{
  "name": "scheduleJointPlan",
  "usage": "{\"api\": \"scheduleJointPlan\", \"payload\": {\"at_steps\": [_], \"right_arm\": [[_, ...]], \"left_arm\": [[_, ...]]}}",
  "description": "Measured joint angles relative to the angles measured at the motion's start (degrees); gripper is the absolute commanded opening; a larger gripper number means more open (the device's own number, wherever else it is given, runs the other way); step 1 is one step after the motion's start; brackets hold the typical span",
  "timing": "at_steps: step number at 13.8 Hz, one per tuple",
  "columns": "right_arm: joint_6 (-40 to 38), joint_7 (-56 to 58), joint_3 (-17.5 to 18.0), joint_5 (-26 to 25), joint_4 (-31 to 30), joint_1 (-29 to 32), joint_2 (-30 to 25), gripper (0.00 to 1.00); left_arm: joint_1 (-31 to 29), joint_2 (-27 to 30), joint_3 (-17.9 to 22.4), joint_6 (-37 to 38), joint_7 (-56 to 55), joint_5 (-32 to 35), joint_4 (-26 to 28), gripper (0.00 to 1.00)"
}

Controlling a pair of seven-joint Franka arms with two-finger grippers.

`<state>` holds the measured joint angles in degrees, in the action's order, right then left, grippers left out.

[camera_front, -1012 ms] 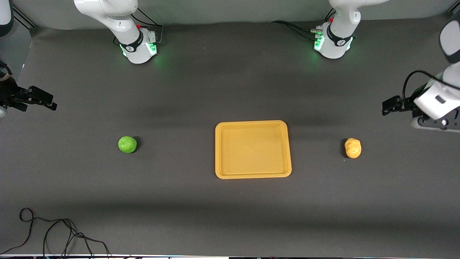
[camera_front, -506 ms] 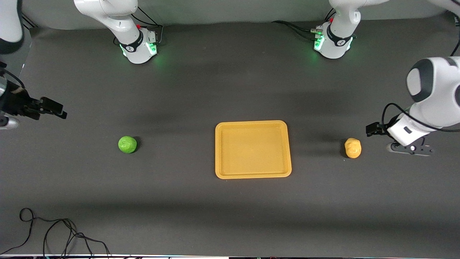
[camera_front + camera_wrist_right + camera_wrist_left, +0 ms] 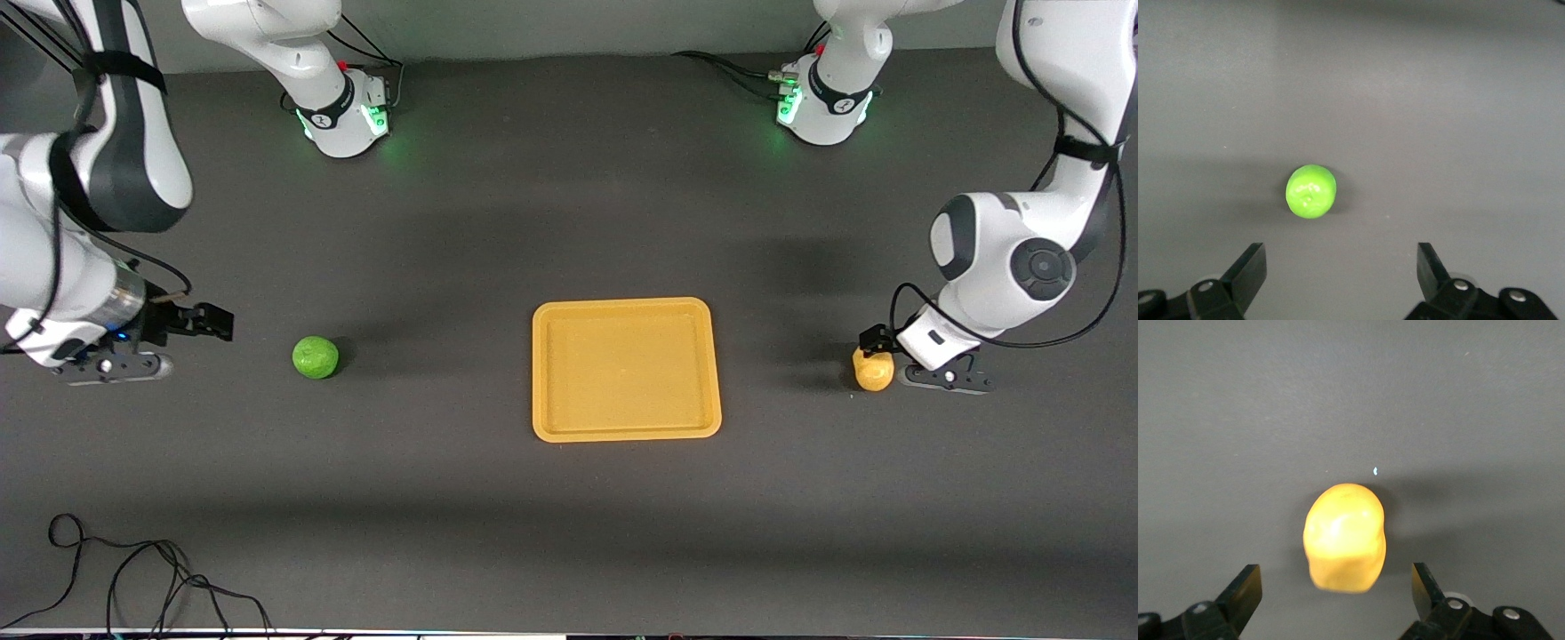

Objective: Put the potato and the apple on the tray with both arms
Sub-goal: 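Lower both grippers and close them on the potato and apple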

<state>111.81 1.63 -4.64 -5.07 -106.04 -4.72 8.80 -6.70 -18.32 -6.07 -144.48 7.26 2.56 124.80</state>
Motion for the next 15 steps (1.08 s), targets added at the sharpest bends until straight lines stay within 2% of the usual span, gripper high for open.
{"api": "scheduleJointPlan", "payload": {"at_steps": [3,6,8,11,15], "right_arm": [[10.65,-0.75,0.0,0.02,-7.36,-0.99,0.54,1.0],[18.05,-0.75,-0.39,2.42,-15.7,-0.94,0.98,1.0],[18.75,-0.75,-0.5,4.76,-17.21,-0.91,1.64,1.0],[18.91,-0.75,-0.55,8.59,-17.64,-0.9,3.0,1.0],[23.3,-0.75,-0.55,9.62,-18.12,-0.92,7.48,1.0]], "left_arm": [[0.0,-3.46,0.01,-4.39,0.05,0.34,0.77,0.98],[0.0,-5.28,0.03,-6.29,0.05,1.32,0.78,0.89],[0.0,-5.94,0.03,-7.41,0.08,1.38,0.77,0.8],[0.0,-6.03,0.03,-7.62,0.08,1.39,0.71,0.58],[0.0,-4.93,0.03,-7.34,-0.05,1.39,0.41,0.4]]}}
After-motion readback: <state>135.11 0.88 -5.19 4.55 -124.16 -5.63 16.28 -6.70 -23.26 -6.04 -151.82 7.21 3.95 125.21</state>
